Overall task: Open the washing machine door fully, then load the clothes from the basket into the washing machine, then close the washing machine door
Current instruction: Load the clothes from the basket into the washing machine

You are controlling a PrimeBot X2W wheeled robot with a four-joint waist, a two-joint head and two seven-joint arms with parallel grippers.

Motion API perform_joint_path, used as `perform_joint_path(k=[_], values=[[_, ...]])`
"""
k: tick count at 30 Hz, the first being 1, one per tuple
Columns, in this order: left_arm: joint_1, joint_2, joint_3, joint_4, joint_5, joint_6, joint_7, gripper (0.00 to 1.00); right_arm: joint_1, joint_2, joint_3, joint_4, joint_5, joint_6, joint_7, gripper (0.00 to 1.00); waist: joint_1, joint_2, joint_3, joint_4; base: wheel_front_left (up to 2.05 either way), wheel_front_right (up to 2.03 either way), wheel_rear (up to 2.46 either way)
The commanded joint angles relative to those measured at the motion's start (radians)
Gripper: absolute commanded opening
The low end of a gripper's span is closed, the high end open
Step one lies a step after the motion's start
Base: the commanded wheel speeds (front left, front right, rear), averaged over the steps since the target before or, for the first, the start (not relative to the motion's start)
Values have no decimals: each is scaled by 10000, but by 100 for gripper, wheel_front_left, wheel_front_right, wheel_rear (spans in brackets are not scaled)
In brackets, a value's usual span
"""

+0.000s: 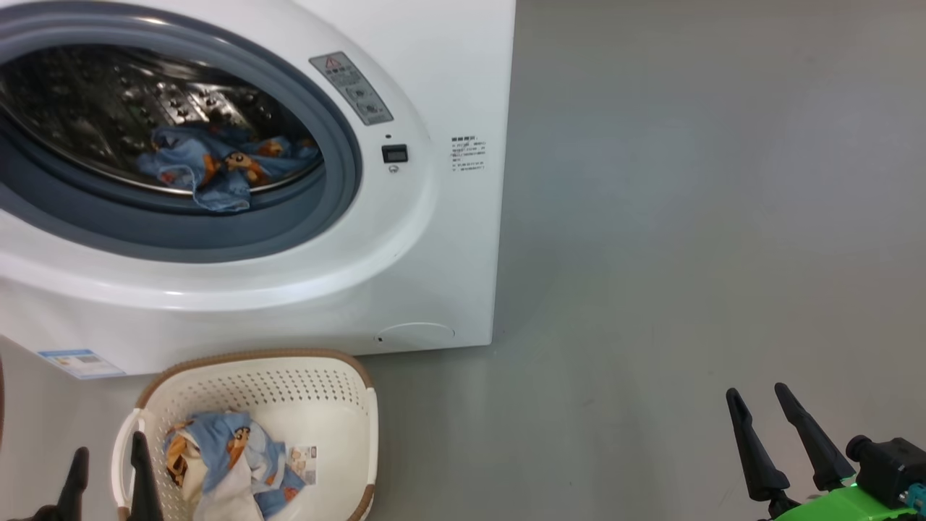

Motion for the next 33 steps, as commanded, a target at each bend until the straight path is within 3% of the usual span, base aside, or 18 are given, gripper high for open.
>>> perform_joint_path(k=[1,14,33], values=[[-490,187,359,89,89,-29,-53,100,-336,-158,168,-256,-67,16,-49,100,0,0,187,21,0,0,0],[-2086,454,-183,2984,46,-29,-53,100,-1127,5,464,-332,-135,16,-49,100,0,0,1380,-65,0,0,0],[-5903,1145,-1259,8527,142,-29,-53,100,-2767,268,967,-430,-313,16,-49,100,0,0,3781,-506,0,0,0]])
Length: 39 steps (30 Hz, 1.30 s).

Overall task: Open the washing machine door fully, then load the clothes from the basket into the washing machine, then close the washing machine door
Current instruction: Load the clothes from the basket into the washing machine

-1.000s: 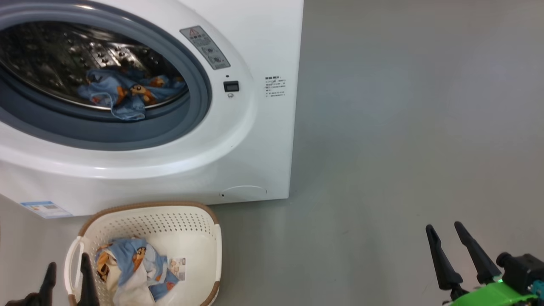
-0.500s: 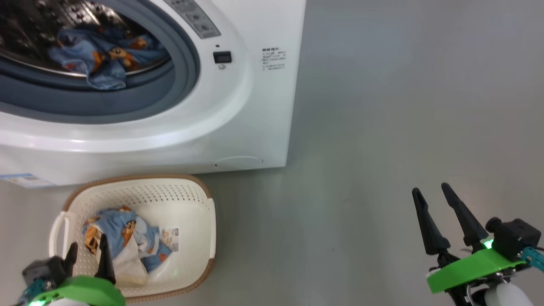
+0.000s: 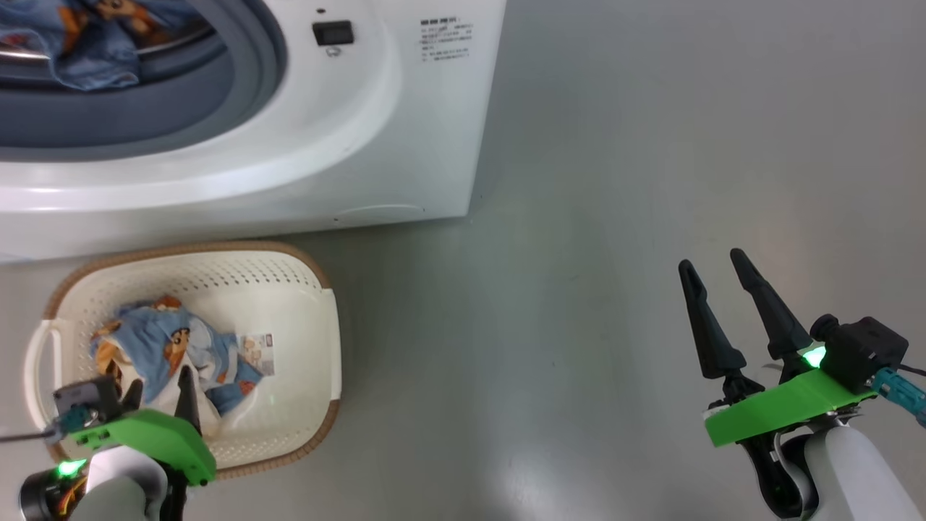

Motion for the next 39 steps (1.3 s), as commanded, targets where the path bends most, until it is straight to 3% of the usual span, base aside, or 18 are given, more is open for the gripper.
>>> perform_joint_path(k=[1,8,24,39], values=[[-264,544,139,324,69,-29,-53,100,-104,-53,237,-259,-122,16,-48,100,-1,0,485,-152,0,0,0],[-1167,893,-44,1139,97,72,229,100,-483,-40,332,-357,-173,16,-48,100,-1,0,1139,-298,0,0,0],[-2119,1472,-266,1395,41,428,949,100,-1024,-70,544,-543,-287,16,-48,100,-1,0,2292,-406,0,0,0],[-2880,1626,-543,1414,24,795,1256,100,-1332,-116,553,-761,-368,16,-48,100,-1,0,3129,-453,0,0,0]])
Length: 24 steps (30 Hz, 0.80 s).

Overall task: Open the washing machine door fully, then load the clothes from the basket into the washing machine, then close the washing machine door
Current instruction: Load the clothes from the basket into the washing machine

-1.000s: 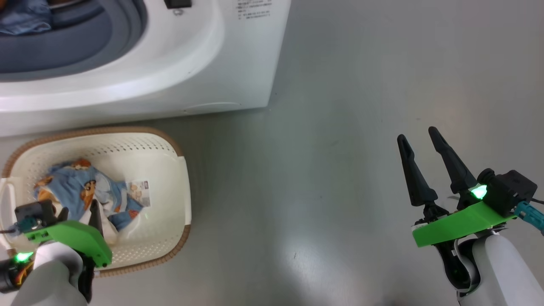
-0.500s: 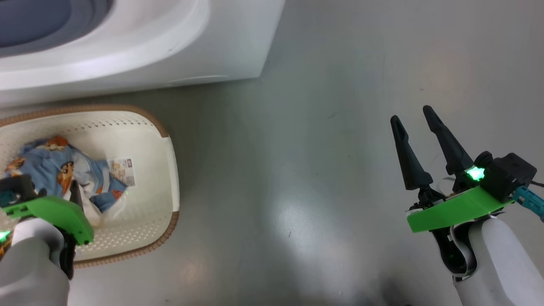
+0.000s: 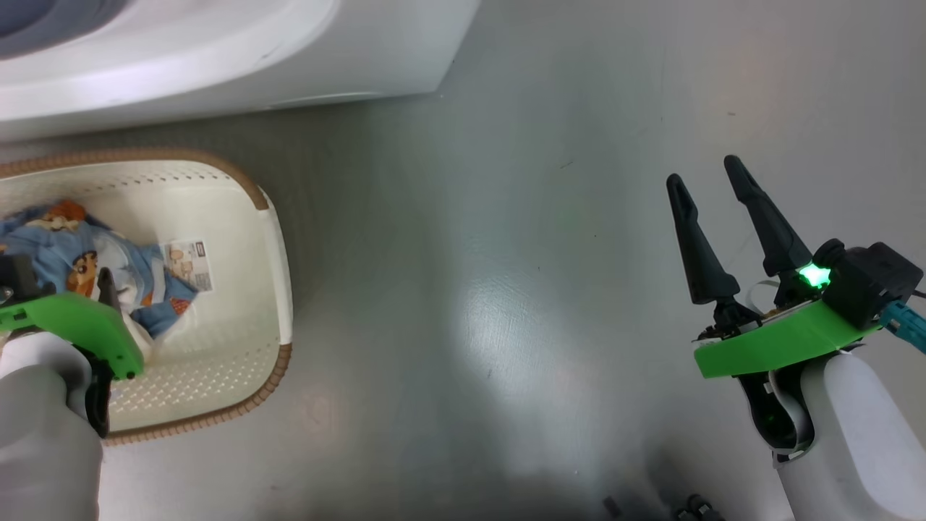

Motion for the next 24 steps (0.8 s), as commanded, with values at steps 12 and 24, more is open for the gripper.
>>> perform_joint_path(k=[12,24], values=[[-82,718,18,-34,-99,297,218,100,143,-77,239,-379,-81,16,-48,100,0,0,452,-60,0,0,0],[-372,845,-85,-33,-216,433,280,100,101,-172,307,-525,-121,16,-48,100,0,0,818,-54,0,0,0]])
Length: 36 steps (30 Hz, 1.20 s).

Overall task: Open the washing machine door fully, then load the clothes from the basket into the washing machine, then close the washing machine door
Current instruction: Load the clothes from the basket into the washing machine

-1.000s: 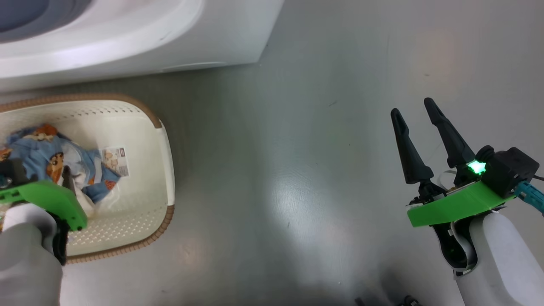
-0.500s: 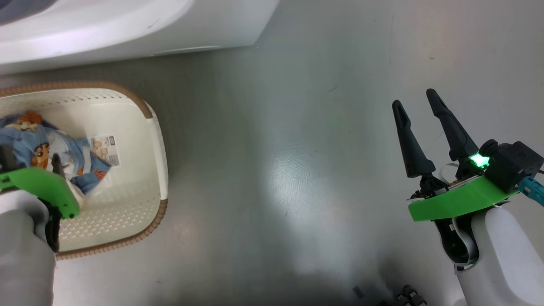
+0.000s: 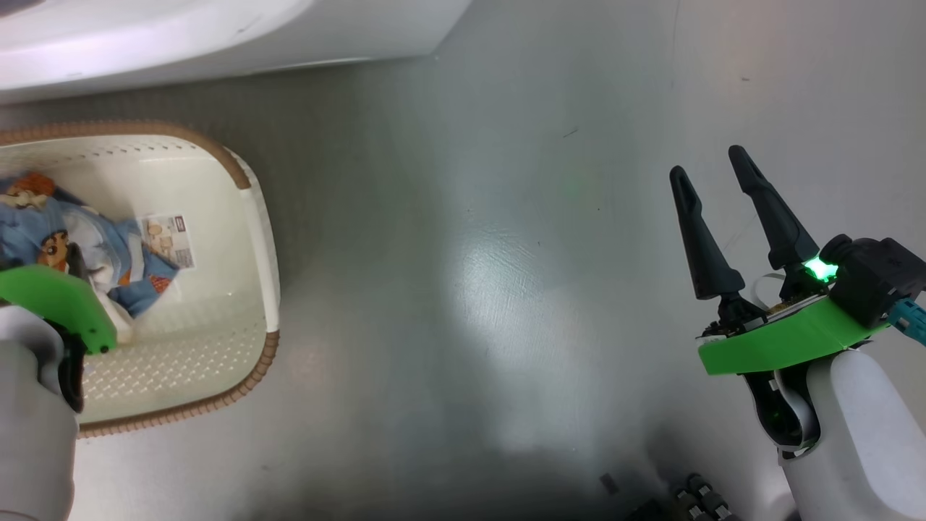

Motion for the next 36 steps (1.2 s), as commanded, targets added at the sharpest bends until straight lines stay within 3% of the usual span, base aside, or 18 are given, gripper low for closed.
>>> perform_joint_path(k=[1,21,22,23,24,26,27,36], values=[[112,571,141,-37,-77,112,-17,100,138,-39,274,-246,-103,16,-48,100,-1,0,87,-12,0,0,0],[-110,614,-13,-37,-349,291,21,100,108,-92,371,-423,-159,16,-48,100,-1,0,445,-48,0,0,0],[-115,613,-17,-37,-366,300,22,95,108,-96,378,-426,-166,16,-48,100,-1,0,450,-46,0,0,0],[-117,615,-20,-37,-385,306,30,70,111,-99,384,-431,-175,16,-48,100,-1,0,452,-45,0,0,0],[-117,629,-27,-37,-420,314,50,36,117,-105,387,-440,-182,16,-48,100,-1,0,451,-42,0,0,0],[-121,641,-31,-37,-458,326,64,5,119,-116,386,-441,-185,16,-48,100,-1,0,446,-35,0,0,0],[-124,644,-35,-37,-476,330,70,0,114,-121,384,-439,-184,16,-48,100,-1,0,443,-28,0,0,0],[-99,593,-51,-37,-641,342,39,0,53,-143,410,-412,-190,16,-48,100,-1,0,336,31,0,0,0]])
